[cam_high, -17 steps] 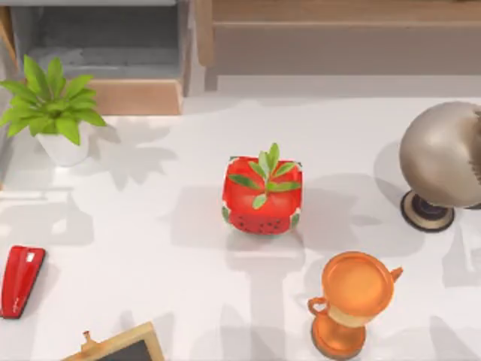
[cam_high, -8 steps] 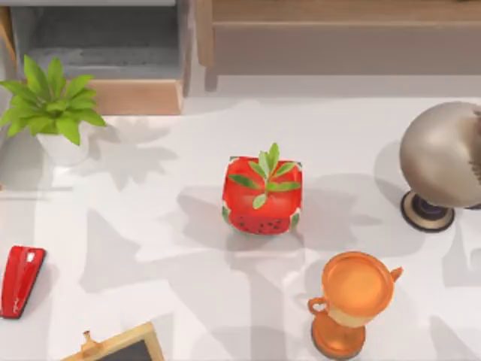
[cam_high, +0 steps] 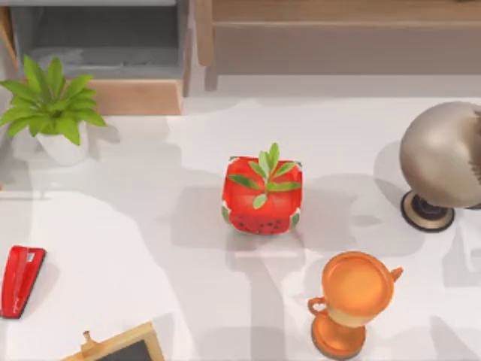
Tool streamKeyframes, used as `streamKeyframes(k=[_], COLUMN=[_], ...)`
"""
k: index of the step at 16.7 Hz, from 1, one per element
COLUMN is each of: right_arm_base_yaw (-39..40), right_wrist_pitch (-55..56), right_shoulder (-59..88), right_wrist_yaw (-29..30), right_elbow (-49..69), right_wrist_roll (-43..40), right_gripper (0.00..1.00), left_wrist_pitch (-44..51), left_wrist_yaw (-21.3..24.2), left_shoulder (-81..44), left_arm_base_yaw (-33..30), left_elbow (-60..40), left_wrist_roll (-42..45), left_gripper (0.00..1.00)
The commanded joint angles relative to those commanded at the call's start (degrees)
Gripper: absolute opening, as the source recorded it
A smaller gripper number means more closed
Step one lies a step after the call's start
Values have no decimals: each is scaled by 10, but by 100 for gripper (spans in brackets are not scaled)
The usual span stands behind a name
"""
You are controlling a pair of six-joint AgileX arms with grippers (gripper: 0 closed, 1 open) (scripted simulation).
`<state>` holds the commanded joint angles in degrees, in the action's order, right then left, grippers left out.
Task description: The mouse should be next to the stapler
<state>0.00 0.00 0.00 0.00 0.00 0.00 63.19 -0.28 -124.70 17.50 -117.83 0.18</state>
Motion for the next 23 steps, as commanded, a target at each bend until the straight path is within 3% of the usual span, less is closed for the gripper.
streamKeyframes(k=[4,8,23], right_arm_base_yaw=[0,0,0], right_wrist_pitch=[0,0,0], right_shoulder=[0,0,0], right_wrist_yaw=[0,0,0], right_elbow=[0,0,0], right_wrist_roll=[0,0,0], right_gripper=[100,100,100], left_wrist_pitch=[78,119,92], left_wrist_yaw=[1,5,5], left_shoulder=[-159,-238,-248], left_arm_base_yaw=[14,8,7], left_elbow=[-148,-222,-201], left_wrist_roll=[0,1,2], left_gripper=[100,100,100])
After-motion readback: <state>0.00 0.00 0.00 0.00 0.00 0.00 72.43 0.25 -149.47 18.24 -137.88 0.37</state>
